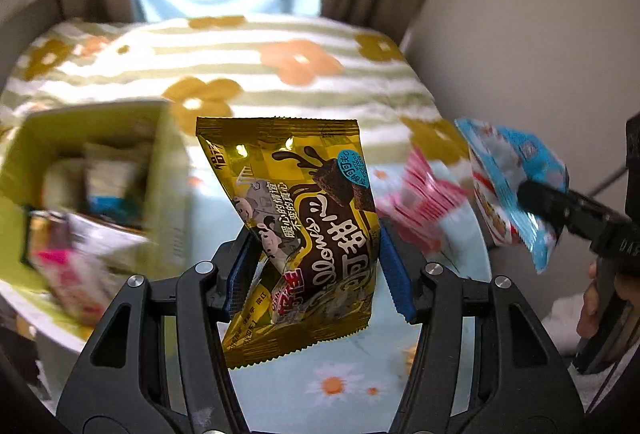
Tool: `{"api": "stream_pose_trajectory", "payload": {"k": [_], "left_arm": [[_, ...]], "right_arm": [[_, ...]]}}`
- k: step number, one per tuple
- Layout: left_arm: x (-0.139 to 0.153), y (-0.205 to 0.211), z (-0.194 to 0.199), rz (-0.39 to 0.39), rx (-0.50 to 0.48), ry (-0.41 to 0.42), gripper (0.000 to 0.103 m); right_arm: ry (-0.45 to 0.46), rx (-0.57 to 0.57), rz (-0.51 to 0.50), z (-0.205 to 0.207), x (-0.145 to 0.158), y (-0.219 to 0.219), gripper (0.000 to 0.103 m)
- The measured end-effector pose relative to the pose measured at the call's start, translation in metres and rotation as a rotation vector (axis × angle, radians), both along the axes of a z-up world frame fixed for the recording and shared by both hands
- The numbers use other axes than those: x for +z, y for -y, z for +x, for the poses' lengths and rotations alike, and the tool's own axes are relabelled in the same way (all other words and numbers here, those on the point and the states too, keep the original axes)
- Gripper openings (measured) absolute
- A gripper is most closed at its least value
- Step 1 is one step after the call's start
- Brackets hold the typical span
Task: Organize snacks
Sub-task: 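Carry both bags into the yellow box and open both tools to release them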
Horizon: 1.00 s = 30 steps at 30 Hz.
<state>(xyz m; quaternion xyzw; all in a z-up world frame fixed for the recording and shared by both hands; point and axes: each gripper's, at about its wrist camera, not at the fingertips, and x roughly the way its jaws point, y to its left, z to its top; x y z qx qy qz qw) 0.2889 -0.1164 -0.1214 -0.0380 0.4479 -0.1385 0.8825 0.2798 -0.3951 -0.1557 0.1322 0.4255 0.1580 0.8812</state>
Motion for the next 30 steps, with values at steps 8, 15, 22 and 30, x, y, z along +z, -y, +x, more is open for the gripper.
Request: {"api": "stream_pose_trajectory", "payload": {"k": [8,15,22,30], "left_arm": [[0.027,-0.097,0.013,-0.003,0.093,0.049,0.054],[0.027,-0.181,0.032,-0.001,0.099,0.029,0.054],[0.01,-0.26,0.062,-0.002,0.085,-0.021,0.054],[-0.024,-0.302,0.096,0.034,0.022,-0.1,0.054]], "right_arm": [[0.058,0.073,0.004,0.021,0.024,-0.08,0.075],[0.064,0.11,0.003,0.04,0.028,-0.175,0.075],[0.041,0.106,-0.009,0.061,0.018,-0.257,0.075],[-0.03,0.061,-0.003,0.078,-0.009,-0.312,0.075]]}}
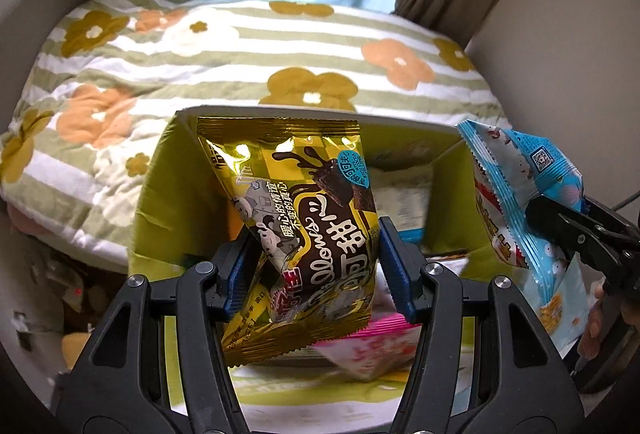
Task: Organize snacks
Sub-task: 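Carry both bags into the yellow box and open both tools to release them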
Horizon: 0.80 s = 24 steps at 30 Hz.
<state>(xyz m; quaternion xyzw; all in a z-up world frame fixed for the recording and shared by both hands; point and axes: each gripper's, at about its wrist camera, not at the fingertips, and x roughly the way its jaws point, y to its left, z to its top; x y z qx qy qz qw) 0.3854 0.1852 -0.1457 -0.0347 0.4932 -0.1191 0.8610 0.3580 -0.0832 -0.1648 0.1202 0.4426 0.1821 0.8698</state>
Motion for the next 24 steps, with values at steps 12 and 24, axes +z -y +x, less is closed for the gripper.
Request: {"api": "stream_pose_trajectory", "payload": {"k": [12,24], "left_arm": [[-0.02,-0.022,0.001,0.01,-0.035,-0.027,0.103],[-0.014,-0.035,-0.021,0.019,0.008,-0.043,0.103]], "right_arm": [[-0.042,-0.014,-0.017,0.009,-0.016,-0.023,0.075],[-0.047,0.035,-0.029,0.01,-0.012,-0.049,0.077]]}}
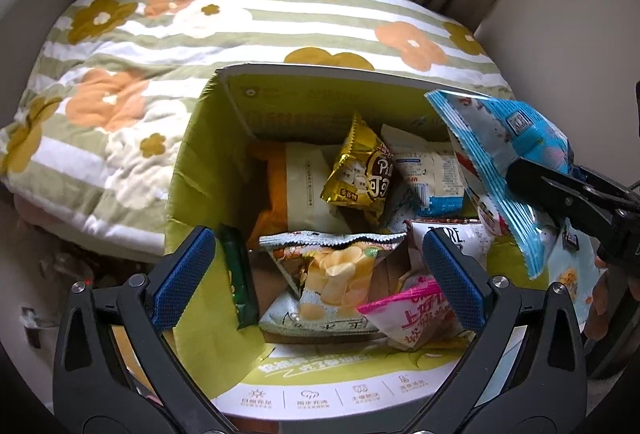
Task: Organize snacks
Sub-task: 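Carry both bags into the yellow box and open both tools to release them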
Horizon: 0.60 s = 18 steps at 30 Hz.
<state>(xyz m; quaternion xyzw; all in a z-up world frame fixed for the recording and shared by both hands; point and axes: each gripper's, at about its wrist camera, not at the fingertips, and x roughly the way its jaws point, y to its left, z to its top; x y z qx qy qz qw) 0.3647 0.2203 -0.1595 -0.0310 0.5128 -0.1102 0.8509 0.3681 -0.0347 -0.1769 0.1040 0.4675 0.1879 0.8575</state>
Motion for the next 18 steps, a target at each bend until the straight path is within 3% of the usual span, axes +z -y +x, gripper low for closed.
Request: {"api": "stream_pose_trajectory", "payload": {"k": [4,7,12,18], "left_arm": [[0.004,-0.007,-0.003,-0.034,0.02,-0.007,0.103],[0.007,-0.013,-0.008,-0.021,0.03,-0.003,0.103],[0.01,-0.025,-0.023,-0.03,0.062,0.003,0.103],[0.011,-0.035,-0.036,-0.045,0.084,0.007,0.103]], "right_arm": [[-0.007,-0.018,-0.001,0.006,0.001,-0.008,0.082],[0.036,-0.032,-0.005,0.002,0.003,-0.013,0.101],[0.127,-0.062,-0.038,-0.013,0.011,-0.008,0.102],[0.085,-0.059,-0.067,-0.026,0.013,0.003,0.102]]}}
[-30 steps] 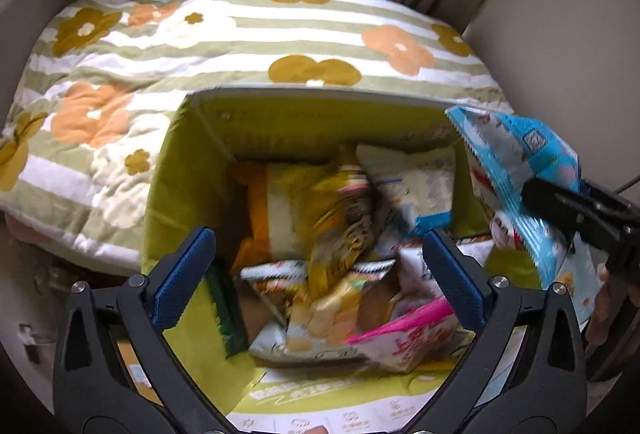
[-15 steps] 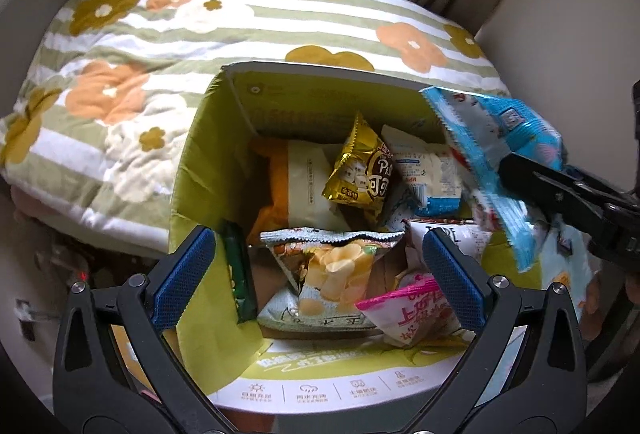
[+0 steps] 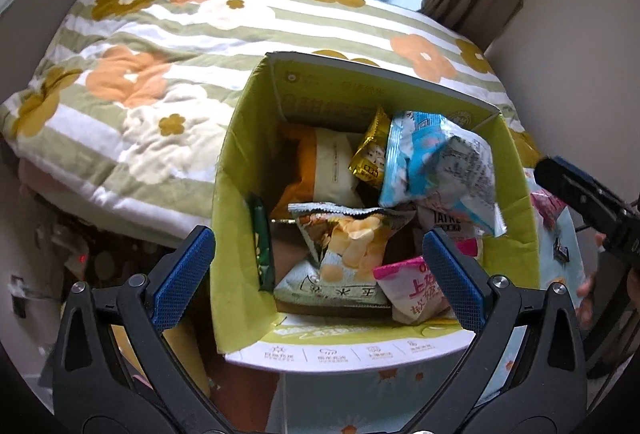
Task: Organize snacks
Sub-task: 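Carry both bags into the yellow box and open both tools to release them, then move both tools back to the white pastry and waffle on the bed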
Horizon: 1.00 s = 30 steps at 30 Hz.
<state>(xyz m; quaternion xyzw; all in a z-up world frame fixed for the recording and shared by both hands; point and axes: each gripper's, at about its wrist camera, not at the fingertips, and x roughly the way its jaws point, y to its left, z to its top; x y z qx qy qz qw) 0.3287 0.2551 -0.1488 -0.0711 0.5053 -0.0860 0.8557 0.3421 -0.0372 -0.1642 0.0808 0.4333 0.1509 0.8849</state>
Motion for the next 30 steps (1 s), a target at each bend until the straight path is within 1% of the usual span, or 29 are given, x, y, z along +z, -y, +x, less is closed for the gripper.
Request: {"api": "stream_pose_trajectory", "payload": {"k": [3,6,9,12,18,24,30], "left_arm": [[0.005,0.002,-0.005,0.001,-0.003,0.016,0.103],[0.012,0.006,-0.008,0.018,-0.013,0.04,0.103],[0.019,0.012,-0.011,0.016,-0.033,0.048,0.103],[0.028,0.022,-0.016,0.033,-0.054,0.058,0.103],[0.039,0.053,-0.025,0.034,-0.092,0.091,0.103],[0.048,0.113,-0.037,0.028,-0.139,0.119,0.103],[0.052,0.195,-0.053,0.018,-0.196,0.131,0.103]], "right_arm": [[-0.022,-0.005,-0.027,-0.007,0.001,0.003,0.102],[-0.006,-0.02,-0.036,-0.015,0.006,0.005,0.102],[0.0,-0.042,-0.04,-0.022,0.011,0.009,0.102],[0.007,-0.063,-0.026,-0.028,0.016,0.018,0.102],[0.052,-0.109,-0.039,-0.05,0.03,0.045,0.102],[0.076,-0.155,-0.05,-0.075,0.037,0.104,0.102],[0.081,-0.185,-0.099,-0.104,0.037,0.169,0.102]]}}
